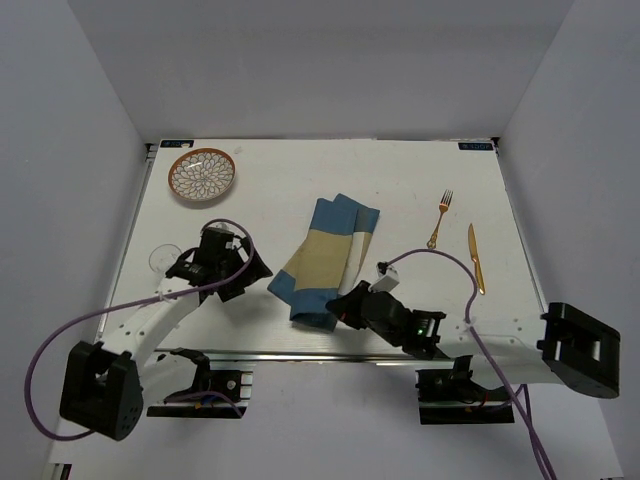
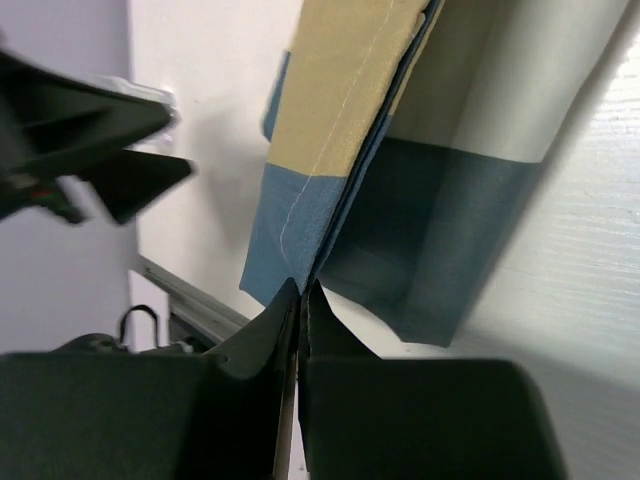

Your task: Set the dinner table for one person

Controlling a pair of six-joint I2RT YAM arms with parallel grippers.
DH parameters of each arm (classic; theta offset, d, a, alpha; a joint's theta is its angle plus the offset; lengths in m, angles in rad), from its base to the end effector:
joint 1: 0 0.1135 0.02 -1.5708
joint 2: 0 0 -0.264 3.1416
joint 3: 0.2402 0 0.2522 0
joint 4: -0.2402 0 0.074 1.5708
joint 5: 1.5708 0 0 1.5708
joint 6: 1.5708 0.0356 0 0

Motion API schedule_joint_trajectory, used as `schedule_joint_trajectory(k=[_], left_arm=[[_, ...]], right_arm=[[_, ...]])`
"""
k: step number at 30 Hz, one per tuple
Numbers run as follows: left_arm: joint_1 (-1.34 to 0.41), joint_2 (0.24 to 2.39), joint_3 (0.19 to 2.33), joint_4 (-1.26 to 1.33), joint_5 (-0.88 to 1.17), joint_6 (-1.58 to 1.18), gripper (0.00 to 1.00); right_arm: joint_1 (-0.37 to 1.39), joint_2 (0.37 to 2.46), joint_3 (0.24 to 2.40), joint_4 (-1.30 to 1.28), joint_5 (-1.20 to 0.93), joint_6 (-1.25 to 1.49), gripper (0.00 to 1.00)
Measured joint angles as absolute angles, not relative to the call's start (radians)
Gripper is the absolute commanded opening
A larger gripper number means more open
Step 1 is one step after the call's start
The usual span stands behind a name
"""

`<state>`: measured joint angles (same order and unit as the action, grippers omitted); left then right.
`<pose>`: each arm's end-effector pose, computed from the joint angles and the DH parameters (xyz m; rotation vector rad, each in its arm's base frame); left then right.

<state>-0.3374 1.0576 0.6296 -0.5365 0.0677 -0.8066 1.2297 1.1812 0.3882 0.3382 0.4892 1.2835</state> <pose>0.1885 -0.0687 0.2064 -0.5819 2.5543 -0.5181 0.0924 0.2103 0.1790 0.3886 2.1180 1.0989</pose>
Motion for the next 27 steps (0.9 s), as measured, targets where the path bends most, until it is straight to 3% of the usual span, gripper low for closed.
schedule_joint_trajectory(k=[5, 18, 22, 23, 25, 26, 27], left_arm=[[-0.359, 1.180, 0.614, -0.463, 0.075, -0.900, 0.94], [-0.470, 1.355, 0.610, -0.336, 0.003, -1.113, 0.65], [-0.509, 1.419, 0.648, -0.315, -0.026, -1.152, 0.50], [-0.518, 1.431, 0.654, -0.310, -0.034, -1.161, 0.36], [-0.537, 1.455, 0.662, -0.304, -0.057, -1.180, 0.20], [-0.544, 1.466, 0.666, -0.303, -0.062, -1.185, 0.00], [-0.550, 1.476, 0.671, -0.300, -0.068, -1.188, 0.00]], right_arm=[[1.243, 1.042, 0.363, 0.238, 0.548, 1.284, 0.00], [1.259, 0.848, 0.333, 0.052, 0.625, 1.283, 0.00], [1.259, 0.814, 0.314, 0.050, 0.628, 1.277, 0.00], [1.259, 0.808, 0.310, 0.050, 0.628, 1.276, 0.00], [1.259, 0.796, 0.299, 0.051, 0.629, 1.276, 0.00], [1.259, 0.789, 0.295, 0.049, 0.629, 1.275, 0.00], [1.259, 0.780, 0.289, 0.048, 0.629, 1.275, 0.00]])
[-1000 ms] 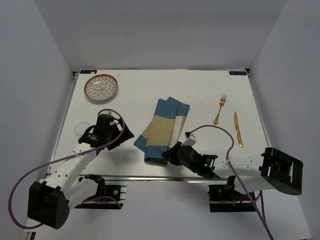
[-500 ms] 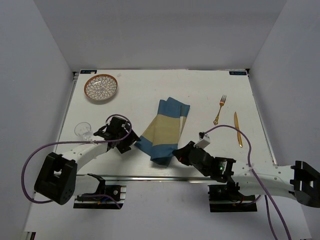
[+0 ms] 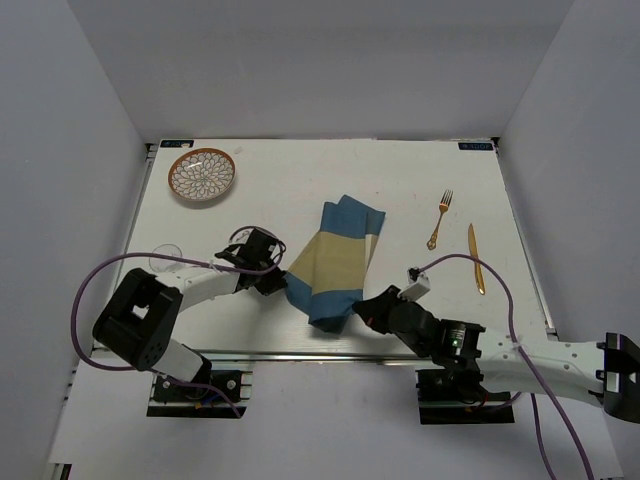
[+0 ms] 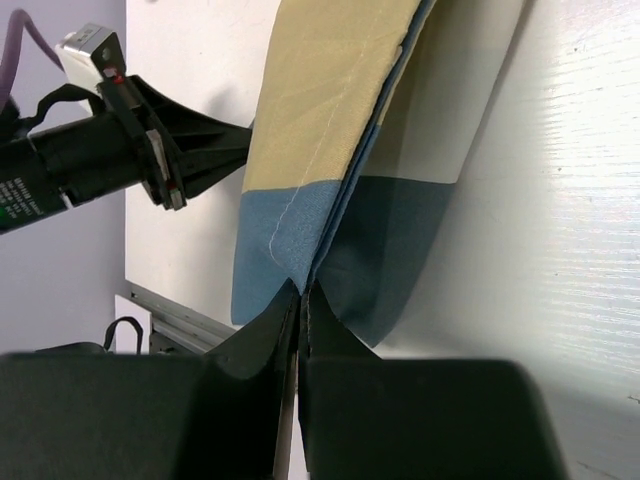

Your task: Set the dinner table for one person

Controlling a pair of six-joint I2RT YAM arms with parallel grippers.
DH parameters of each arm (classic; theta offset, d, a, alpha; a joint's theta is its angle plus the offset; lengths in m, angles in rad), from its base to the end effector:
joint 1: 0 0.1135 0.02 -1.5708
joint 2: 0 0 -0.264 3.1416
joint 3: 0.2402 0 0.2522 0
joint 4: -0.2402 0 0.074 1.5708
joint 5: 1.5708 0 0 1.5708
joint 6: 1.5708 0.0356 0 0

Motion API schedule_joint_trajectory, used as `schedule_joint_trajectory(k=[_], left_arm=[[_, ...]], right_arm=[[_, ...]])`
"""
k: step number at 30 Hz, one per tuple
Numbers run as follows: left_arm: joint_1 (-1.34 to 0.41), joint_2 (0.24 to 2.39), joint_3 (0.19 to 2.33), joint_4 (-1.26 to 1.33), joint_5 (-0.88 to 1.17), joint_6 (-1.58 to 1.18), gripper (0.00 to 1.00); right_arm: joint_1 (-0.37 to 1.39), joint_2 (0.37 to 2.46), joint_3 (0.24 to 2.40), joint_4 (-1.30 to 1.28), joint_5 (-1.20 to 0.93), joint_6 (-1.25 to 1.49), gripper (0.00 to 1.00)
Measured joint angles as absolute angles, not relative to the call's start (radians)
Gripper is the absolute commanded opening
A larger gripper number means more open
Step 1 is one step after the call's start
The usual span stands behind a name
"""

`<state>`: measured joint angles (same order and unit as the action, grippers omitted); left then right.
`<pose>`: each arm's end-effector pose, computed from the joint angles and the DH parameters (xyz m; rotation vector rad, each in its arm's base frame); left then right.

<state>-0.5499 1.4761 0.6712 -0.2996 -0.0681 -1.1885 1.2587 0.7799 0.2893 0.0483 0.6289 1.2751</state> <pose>0.2207 -0.1324 0.1435 -0.8863 2.6099 -0.4393 0.0720 0.1549 0.1927 0.4348 2.0278 1.0290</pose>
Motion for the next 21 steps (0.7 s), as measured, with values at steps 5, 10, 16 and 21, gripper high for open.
schedule_joint_trajectory(k=[5, 10, 16, 21], left_arm=[[-0.570, 1.491, 0.698, -0.312, -0.097, -1.193, 0.00], [-0.574, 1.458, 0.830, -0.501, -0.165, -1.140, 0.00], [-0.565, 1.423, 1.374, -0.716, -0.311, -1.042, 0.00], [-0.551, 1.364, 1.685, -0.855, -0.442, -1.009, 0.00]], right_arm=[[1.259, 0.722, 0.283, 0.037, 0.633, 1.242, 0.00], [1.238, 0.698, 0.396, -0.080, 0.677, 1.088, 0.00], [1.169, 0.717, 0.840, -0.291, 0.805, 0.861, 0.00], [1.068, 0.867, 1.200, -0.482, 0.895, 0.751, 0.00]])
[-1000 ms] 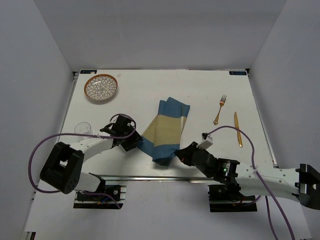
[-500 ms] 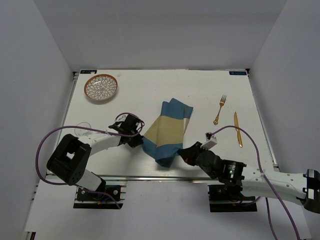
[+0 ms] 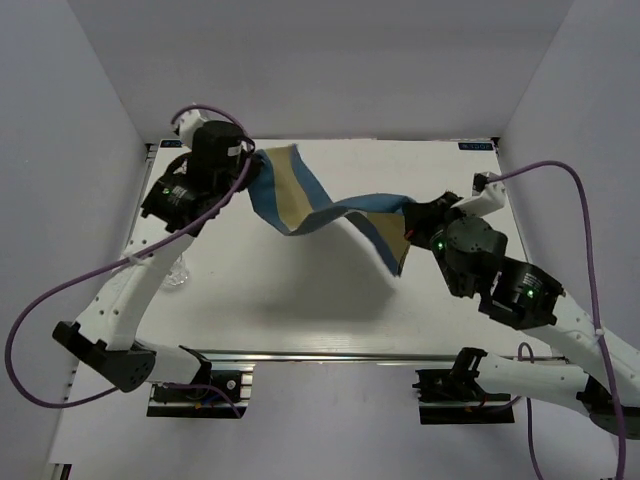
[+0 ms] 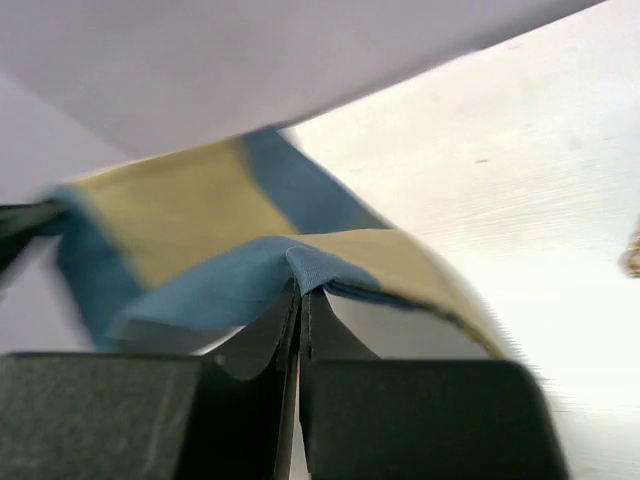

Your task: Set the dinner table for one person

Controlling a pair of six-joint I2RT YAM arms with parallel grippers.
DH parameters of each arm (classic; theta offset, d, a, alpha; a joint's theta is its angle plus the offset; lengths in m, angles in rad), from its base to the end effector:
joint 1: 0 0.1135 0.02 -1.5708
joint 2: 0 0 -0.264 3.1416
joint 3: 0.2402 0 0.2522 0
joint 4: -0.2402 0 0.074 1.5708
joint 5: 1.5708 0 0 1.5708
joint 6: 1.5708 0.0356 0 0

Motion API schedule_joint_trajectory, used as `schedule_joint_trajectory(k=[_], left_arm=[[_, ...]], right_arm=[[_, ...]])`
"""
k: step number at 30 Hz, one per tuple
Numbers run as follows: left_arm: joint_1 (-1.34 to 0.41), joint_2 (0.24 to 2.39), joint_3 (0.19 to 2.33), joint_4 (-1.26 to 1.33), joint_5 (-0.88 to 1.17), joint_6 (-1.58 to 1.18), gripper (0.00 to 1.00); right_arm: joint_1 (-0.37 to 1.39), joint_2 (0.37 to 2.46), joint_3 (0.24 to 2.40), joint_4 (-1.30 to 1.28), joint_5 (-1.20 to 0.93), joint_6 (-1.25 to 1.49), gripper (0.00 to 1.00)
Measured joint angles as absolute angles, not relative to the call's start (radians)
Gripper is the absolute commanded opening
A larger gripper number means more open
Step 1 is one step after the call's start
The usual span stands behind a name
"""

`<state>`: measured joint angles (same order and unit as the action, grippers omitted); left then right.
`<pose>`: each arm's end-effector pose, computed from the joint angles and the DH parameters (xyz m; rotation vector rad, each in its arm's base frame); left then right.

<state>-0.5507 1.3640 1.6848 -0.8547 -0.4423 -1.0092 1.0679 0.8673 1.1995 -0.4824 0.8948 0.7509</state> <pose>0.2387 -0.1287 0.4520 -0.7288 1.9551 -0.4995 0.0997 0.1237 0.4370 0.3925 1.6545 0.6035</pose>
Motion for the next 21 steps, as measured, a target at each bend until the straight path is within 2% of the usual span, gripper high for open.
schedule_joint_trajectory(k=[5, 8, 11, 14, 17, 19, 21], left_arm=[[-0.519, 1.396, 1.823, -0.942, -0.507, -0.989, 0.00], [-0.496, 1.542, 2.006, -0.974, -0.519, -0.953, 0.00], [-0.474, 1.693, 2.177, -0.947, -0.516, -0.899, 0.00], [-0.442, 1.744, 2.196, -0.890, -0.506, -0.837, 0.00], [-0.409, 1.736, 2.172, -0.823, -0.506, -0.788, 0.00], [-0.393, 1.668, 2.050, -0.723, -0.513, -0.766, 0.00], [-0.389, 1.527, 1.802, -0.590, -0.512, -0.747, 0.00]], right_arm=[[0.910, 0.997, 1.285, -0.555, 0.856, 0.573, 0.00], [0.788, 1.219, 1.569, -0.583, 0.776, 0.437, 0.00], [0.654, 1.475, 1.941, -0.611, 0.666, 0.332, 0.00], [0.521, 1.691, 2.266, -0.661, 0.538, 0.262, 0.00], [0.430, 1.703, 2.225, -0.649, 0.433, 0.235, 0.00], [0.394, 1.610, 2.010, -0.574, 0.372, 0.232, 0.00], [0.366, 1.501, 1.766, -0.522, 0.310, 0.233, 0.00]])
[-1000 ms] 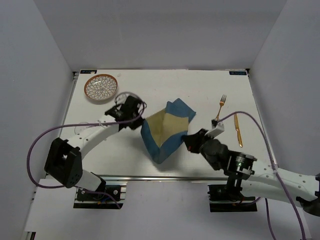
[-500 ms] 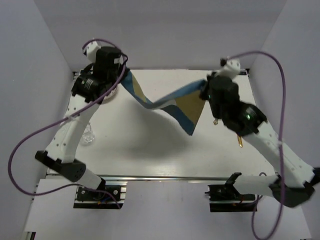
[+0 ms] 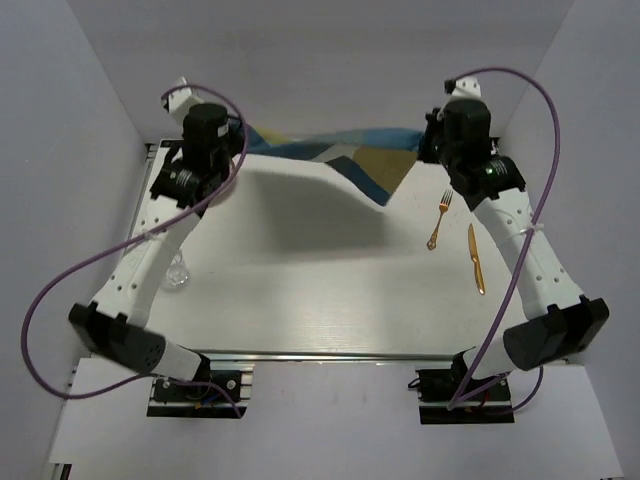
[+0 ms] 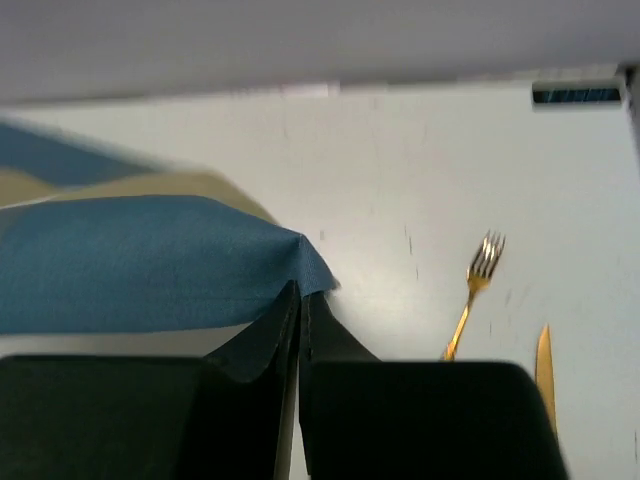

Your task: Set the dinner table for one person

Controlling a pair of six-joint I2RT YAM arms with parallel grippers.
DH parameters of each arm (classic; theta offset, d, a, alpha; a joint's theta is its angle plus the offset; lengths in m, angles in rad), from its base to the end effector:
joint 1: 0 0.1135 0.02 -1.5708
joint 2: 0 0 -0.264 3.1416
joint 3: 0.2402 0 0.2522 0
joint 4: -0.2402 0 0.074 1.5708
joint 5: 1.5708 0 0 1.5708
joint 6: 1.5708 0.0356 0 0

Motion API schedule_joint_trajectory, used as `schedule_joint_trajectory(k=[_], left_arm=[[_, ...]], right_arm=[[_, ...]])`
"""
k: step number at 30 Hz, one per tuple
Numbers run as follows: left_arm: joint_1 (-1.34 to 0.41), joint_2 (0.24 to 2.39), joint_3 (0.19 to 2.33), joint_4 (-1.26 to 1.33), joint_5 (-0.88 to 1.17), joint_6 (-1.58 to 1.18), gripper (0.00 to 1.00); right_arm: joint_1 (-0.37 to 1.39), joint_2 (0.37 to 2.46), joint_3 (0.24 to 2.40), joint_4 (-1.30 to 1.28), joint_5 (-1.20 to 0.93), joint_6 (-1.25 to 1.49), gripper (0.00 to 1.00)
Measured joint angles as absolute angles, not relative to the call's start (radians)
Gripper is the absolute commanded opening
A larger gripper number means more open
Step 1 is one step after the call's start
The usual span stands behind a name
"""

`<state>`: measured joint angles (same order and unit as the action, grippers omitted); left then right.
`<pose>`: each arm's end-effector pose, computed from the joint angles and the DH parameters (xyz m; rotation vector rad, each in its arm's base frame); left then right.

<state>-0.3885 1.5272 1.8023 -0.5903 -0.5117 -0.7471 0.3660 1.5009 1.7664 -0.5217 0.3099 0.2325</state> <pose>0.3100 -0.1080 0.4690 -0.6657 1.7322 -0.3095 0.3088 0.1067 0.4717 0.0967 1.8142 0.1412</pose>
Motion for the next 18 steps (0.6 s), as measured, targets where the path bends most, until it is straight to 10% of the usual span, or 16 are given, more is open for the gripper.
schedule_joint_trajectory(k=[10, 14, 16, 18], left_arm=[[-0.415, 1.030, 0.760, -0.230, -0.437, -0.897, 0.00], [-0.416, 0.979, 0.518, -0.286, -0.380, -1.002, 0.06], [-0.416, 0.902, 0.463, -0.347, -0.371, -1.048, 0.24], [-0.416, 0.770, 0.434, -0.405, -0.370, -1.076, 0.54]], right_arm=[[0.289, 1.262, 1.017, -0.254, 0.088, 0.320, 0.00], [0.290, 1.141, 0.758, -0.179, 0.015, 0.385, 0.14], [0.291, 1.033, 0.641, -0.178, -0.022, 0.414, 0.34], [0.290, 0.919, 0.559, -0.165, -0.056, 0.443, 0.83]])
